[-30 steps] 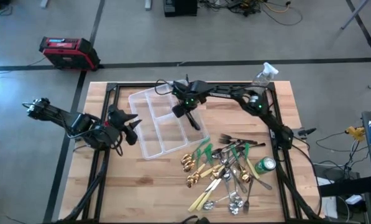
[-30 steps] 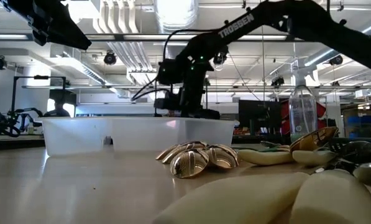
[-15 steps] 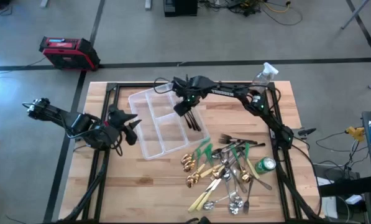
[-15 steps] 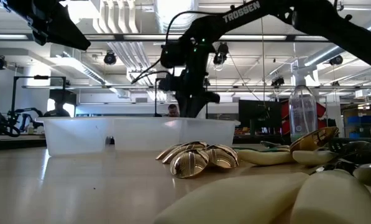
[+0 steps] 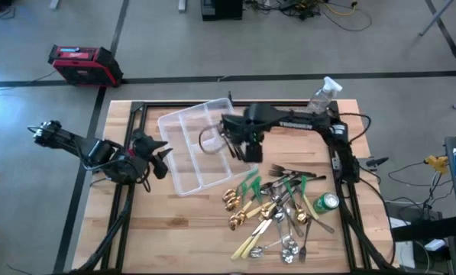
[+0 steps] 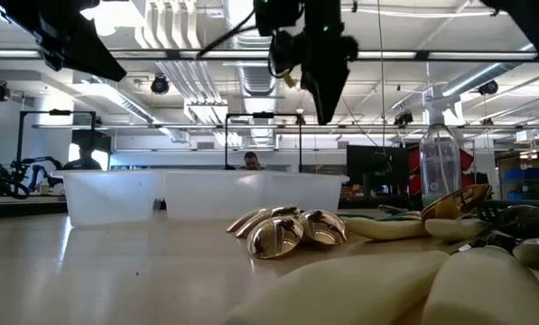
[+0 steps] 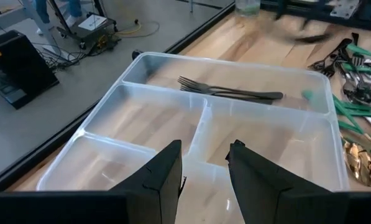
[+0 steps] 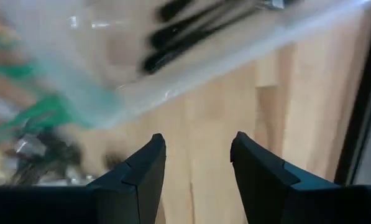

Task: Sort silverware
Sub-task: Put the black fork into the transparent silverware tray

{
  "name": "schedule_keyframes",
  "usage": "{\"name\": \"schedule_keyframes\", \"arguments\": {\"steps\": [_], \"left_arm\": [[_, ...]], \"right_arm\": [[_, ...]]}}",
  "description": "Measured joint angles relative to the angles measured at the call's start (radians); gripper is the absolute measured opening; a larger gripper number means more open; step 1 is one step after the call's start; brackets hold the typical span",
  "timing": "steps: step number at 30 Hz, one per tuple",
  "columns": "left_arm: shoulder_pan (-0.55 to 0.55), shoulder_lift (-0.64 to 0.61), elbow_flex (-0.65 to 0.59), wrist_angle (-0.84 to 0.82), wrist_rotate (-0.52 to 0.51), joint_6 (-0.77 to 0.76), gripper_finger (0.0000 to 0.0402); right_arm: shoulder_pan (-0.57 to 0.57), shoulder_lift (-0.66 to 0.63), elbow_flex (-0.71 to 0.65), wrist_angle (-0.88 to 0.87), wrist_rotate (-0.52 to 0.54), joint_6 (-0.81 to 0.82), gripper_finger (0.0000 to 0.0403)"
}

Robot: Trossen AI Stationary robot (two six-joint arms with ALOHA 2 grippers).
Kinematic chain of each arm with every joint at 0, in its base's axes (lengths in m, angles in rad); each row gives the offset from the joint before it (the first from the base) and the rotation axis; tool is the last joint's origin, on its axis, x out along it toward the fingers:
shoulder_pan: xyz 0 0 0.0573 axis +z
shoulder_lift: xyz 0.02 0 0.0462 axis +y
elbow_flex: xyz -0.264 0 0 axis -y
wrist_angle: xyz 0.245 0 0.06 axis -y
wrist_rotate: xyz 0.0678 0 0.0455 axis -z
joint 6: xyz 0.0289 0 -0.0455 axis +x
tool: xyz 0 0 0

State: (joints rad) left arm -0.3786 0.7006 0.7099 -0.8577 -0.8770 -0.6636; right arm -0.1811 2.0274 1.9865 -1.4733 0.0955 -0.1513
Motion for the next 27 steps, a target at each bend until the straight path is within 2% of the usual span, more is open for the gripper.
{"name": "schedule_keyframes", "arguments": {"steps": [5,10,18,24,27], "left_arm": [[0.000,0.000,-0.015,-0.001,0.054,0.000,0.0118],[0.000,0.000,-0.015,-0.004,0.057,0.003,0.0118],[0.000,-0.002,-0.015,-0.004,0.056,0.004,0.0118],[0.000,-0.002,-0.015,-0.006,0.057,0.004,0.0118],[0.000,-0.002,-0.015,-0.007,0.057,0.005,0.0118]], "right_arm": [[0.070,-0.088,-0.182,0.023,-0.010,-0.002,0.0147],[0.114,-0.176,-0.401,0.088,-0.022,0.038,0.0131],[0.112,-0.265,-0.727,0.218,-0.018,0.083,0.0111],[0.109,-0.289,-0.904,0.304,-0.017,0.146,0.0101],[0.109,-0.288,-0.982,0.405,-0.018,0.147,0.0097]]}}
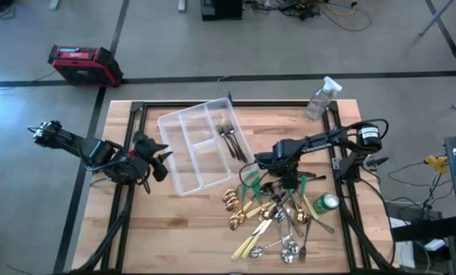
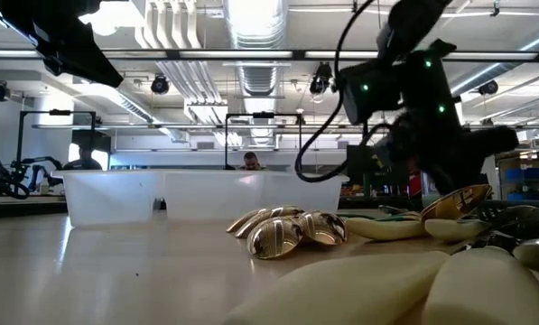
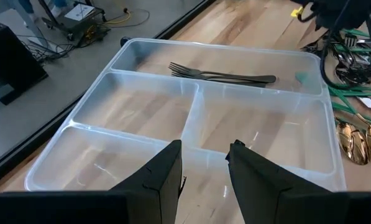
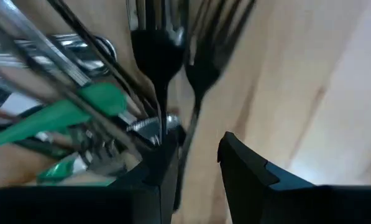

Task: Sort silverware
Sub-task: Put the black fork into the transparent silverware tray

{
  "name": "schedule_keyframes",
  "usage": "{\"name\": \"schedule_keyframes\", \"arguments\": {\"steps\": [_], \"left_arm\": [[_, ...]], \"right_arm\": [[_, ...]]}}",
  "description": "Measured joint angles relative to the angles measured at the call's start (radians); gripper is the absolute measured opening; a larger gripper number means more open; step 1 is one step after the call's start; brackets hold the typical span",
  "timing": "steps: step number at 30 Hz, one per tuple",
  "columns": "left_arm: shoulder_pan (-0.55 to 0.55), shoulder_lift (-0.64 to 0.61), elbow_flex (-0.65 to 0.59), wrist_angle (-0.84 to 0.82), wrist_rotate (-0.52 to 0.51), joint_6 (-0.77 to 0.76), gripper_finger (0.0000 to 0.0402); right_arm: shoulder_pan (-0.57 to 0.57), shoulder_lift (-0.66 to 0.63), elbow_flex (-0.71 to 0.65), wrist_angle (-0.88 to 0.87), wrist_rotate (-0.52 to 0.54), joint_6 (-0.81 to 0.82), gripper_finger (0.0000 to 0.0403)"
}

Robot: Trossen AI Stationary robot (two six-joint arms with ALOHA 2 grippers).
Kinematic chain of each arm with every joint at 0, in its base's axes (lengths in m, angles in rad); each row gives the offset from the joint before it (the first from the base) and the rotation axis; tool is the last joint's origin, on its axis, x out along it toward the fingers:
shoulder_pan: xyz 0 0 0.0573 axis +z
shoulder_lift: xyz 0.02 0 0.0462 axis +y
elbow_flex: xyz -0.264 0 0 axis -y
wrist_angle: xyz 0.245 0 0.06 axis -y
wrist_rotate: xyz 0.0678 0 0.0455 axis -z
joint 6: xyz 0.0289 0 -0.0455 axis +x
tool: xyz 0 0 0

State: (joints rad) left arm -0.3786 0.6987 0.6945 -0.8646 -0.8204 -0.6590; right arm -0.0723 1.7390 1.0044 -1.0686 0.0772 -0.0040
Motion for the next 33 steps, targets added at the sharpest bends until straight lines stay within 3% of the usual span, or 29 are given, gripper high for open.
{"name": "schedule_keyframes", "arguments": {"steps": [9,14,18,26,33], "left_arm": [[0.000,0.000,0.000,-0.005,0.000,0.000,0.0118],[0.000,0.002,0.000,-0.004,0.000,-0.001,0.0118],[0.000,0.002,0.000,-0.005,0.000,-0.003,0.0118],[0.000,-0.012,0.000,-0.009,0.000,0.000,0.0118],[0.000,-0.035,0.000,-0.012,-0.013,0.000,0.0118]], "right_arm": [[-0.010,-0.004,-0.084,0.124,0.012,0.012,0.0088],[-0.035,-0.003,-0.086,0.128,-0.035,0.038,0.0018],[-0.042,-0.002,-0.079,0.121,-0.047,0.066,0.0007],[-0.045,-0.059,0.044,-0.009,0.025,0.118,0.0001],[-0.049,-0.146,0.207,-0.005,0.050,0.255,0.0001]]}}
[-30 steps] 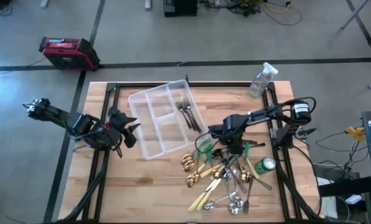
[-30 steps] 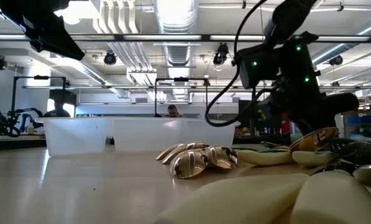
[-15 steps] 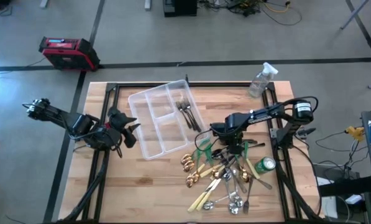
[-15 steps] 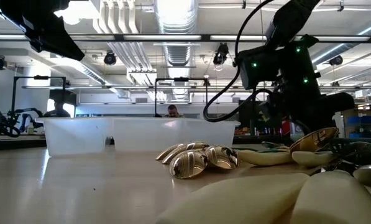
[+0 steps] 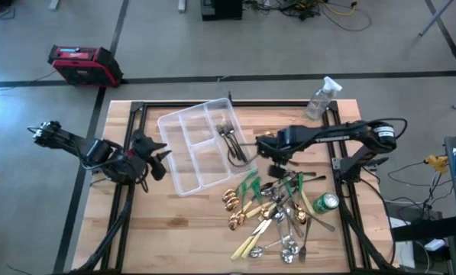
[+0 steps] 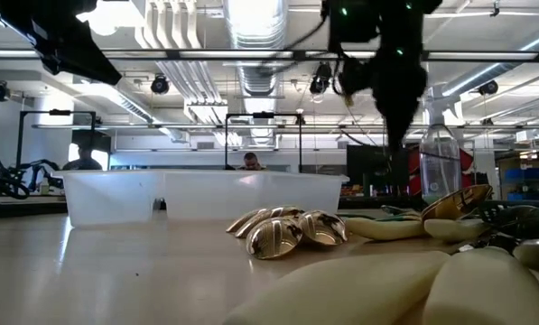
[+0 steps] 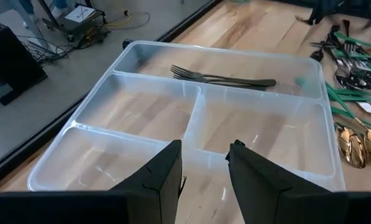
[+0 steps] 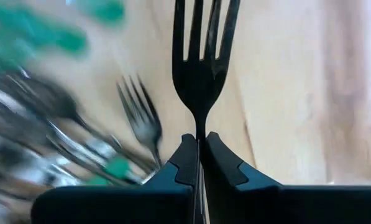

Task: Sort silverware
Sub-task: Put the black fork into the transparent silverware tray

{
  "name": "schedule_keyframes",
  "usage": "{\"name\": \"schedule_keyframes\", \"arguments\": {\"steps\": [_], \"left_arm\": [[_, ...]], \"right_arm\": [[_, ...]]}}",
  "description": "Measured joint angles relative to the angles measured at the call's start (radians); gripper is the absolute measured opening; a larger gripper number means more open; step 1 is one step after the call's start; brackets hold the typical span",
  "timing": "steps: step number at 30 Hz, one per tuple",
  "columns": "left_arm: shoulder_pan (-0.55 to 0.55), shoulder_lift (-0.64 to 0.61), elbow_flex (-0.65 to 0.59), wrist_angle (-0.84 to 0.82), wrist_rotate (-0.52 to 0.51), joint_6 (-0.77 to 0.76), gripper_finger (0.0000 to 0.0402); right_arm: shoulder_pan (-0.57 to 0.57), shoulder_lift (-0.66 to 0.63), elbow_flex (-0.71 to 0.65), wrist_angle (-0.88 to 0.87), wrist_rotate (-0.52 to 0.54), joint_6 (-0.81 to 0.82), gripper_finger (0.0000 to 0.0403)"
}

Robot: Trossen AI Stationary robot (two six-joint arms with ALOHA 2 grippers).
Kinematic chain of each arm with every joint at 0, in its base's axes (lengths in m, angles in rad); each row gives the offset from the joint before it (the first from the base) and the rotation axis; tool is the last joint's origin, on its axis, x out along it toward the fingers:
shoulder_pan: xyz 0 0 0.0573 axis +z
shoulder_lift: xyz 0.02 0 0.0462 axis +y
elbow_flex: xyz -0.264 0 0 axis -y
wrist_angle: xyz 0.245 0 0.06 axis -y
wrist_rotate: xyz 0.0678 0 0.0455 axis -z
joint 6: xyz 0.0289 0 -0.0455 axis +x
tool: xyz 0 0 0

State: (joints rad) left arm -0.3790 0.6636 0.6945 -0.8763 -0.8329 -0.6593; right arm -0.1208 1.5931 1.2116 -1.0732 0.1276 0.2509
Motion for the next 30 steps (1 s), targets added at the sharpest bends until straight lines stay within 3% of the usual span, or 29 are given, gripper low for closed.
{"name": "schedule_keyframes", "arguments": {"steps": [7,13,22,30], "left_arm": [[0.000,-0.021,0.011,-0.002,-0.041,0.001,0.0118],[0.000,-0.026,0.059,0.001,-0.047,0.031,0.0118],[0.000,-0.025,0.094,-0.007,-0.044,0.053,0.0118],[0.000,-0.027,0.094,-0.023,-0.040,0.053,0.0118]], "right_arm": [[-0.020,0.047,0.141,0.273,-0.010,0.231,0.0000],[-0.108,0.164,0.224,0.505,-0.112,0.276,0.0000],[-0.250,0.413,0.353,0.501,-0.256,0.343,0.0000],[-0.286,0.522,0.397,0.459,-0.259,0.357,0.0015]]}}
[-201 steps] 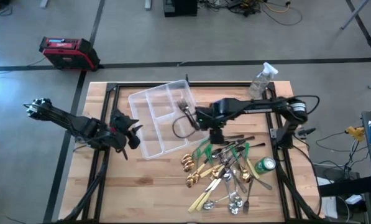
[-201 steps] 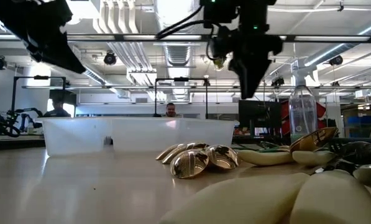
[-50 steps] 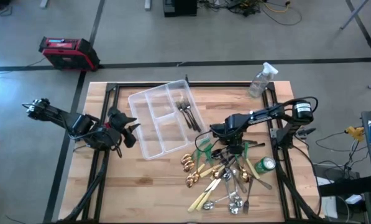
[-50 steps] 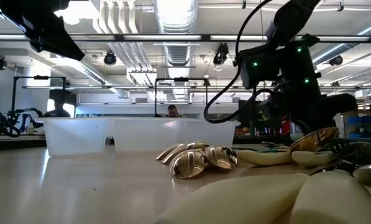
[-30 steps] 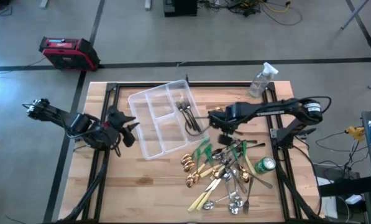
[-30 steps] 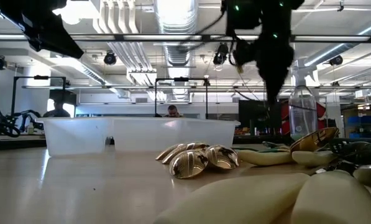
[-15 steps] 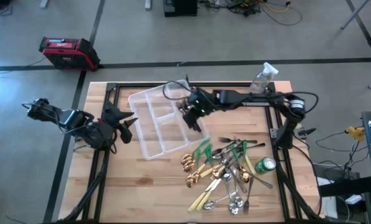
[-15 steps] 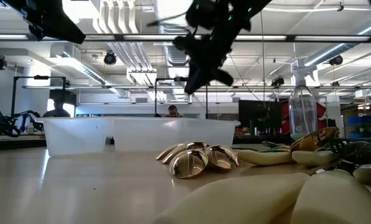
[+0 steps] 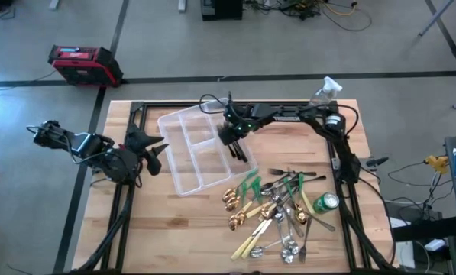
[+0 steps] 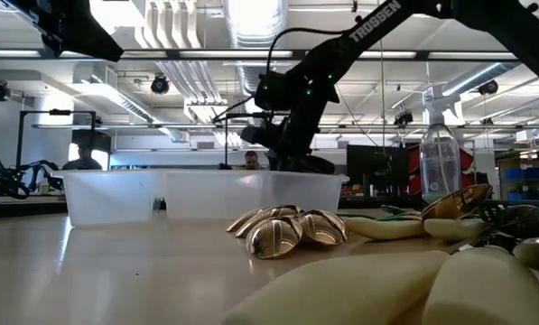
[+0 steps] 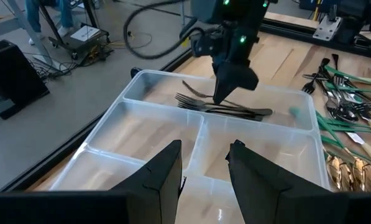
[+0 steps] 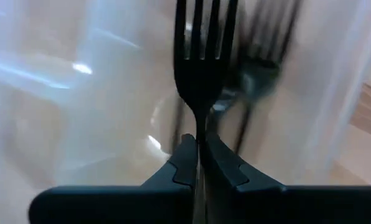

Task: Sort silverware
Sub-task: Put the black fork into the transparent silverware tray

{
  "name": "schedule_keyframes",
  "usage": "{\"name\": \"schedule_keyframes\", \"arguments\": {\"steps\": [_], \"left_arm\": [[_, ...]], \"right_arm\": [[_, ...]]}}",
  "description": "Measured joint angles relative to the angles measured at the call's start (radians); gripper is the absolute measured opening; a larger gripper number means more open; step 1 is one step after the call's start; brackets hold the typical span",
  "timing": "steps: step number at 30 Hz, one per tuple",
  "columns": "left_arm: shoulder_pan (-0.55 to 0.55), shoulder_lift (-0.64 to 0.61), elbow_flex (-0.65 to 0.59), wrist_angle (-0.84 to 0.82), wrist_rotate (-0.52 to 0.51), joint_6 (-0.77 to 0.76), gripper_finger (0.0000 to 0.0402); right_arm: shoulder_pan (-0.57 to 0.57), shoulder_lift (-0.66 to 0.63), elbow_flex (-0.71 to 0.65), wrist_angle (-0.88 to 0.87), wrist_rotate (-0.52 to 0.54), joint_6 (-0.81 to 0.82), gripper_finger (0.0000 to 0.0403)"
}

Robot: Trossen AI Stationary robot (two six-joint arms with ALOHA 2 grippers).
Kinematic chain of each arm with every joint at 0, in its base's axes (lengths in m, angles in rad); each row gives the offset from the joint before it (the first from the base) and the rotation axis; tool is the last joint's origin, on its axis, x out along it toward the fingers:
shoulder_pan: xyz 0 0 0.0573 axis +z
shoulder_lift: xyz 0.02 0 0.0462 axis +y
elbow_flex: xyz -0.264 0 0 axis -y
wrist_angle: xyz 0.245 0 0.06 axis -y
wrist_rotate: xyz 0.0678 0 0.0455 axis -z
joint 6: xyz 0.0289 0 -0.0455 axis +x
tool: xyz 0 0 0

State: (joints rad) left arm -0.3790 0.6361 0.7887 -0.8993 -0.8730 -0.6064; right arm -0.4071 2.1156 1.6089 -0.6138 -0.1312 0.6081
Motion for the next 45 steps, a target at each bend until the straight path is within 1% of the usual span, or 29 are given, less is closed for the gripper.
{"name": "schedule_keyframes", "arguments": {"steps": [10,13,16,19,23,25,27,31,35,36,41,45], "left_arm": [[0.000,0.000,0.000,0.000,0.000,-0.003,0.0118],[0.000,0.000,0.000,0.000,0.000,-0.004,0.0118],[0.000,-0.001,0.000,-0.001,0.001,-0.004,0.0118],[0.000,-0.003,0.000,-0.002,0.001,0.009,0.0118],[0.000,-0.002,0.000,-0.002,0.001,0.020,0.0118],[0.000,0.001,-0.003,-0.001,0.001,0.020,0.0118],[0.000,0.006,-0.016,-0.002,0.001,0.017,0.0118],[0.000,0.028,-0.048,-0.001,0.001,-0.002,0.0118],[0.000,0.050,-0.079,0.004,0.001,-0.008,0.0118],[0.000,0.055,-0.083,0.004,0.001,-0.008,0.0118],[0.000,0.073,-0.087,0.008,0.000,-0.008,0.0118],[0.000,0.076,-0.087,0.009,0.000,-0.009,0.0118]], "right_arm": [[0.000,0.003,0.002,-0.019,0.008,-0.059,0.0133],[0.002,-0.029,0.013,-0.070,0.003,-0.120,0.0156],[0.026,-0.091,0.019,-0.173,0.005,-0.257,0.0168],[0.065,-0.159,0.019,-0.310,0.003,-0.434,0.0171],[0.128,-0.251,0.016,-0.522,0.002,-0.614,0.0168],[0.164,-0.295,-0.003,-0.611,0.002,-0.680,0.0165],[0.198,-0.339,-0.037,-0.655,0.002,-0.697,0.0161],[0.254,-0.426,-0.156,-0.661,0.009,-0.661,0.0150],[0.295,-0.476,-0.320,-0.623,0.118,-0.603,0.0136],[0.302,-0.481,-0.361,-0.598,0.131,-0.593,0.0132],[0.316,-0.493,-0.541,-0.464,0.131,-0.593,0.0115],[0.313,-0.492,-0.637,-0.387,0.133,-0.601,0.0104]]}}
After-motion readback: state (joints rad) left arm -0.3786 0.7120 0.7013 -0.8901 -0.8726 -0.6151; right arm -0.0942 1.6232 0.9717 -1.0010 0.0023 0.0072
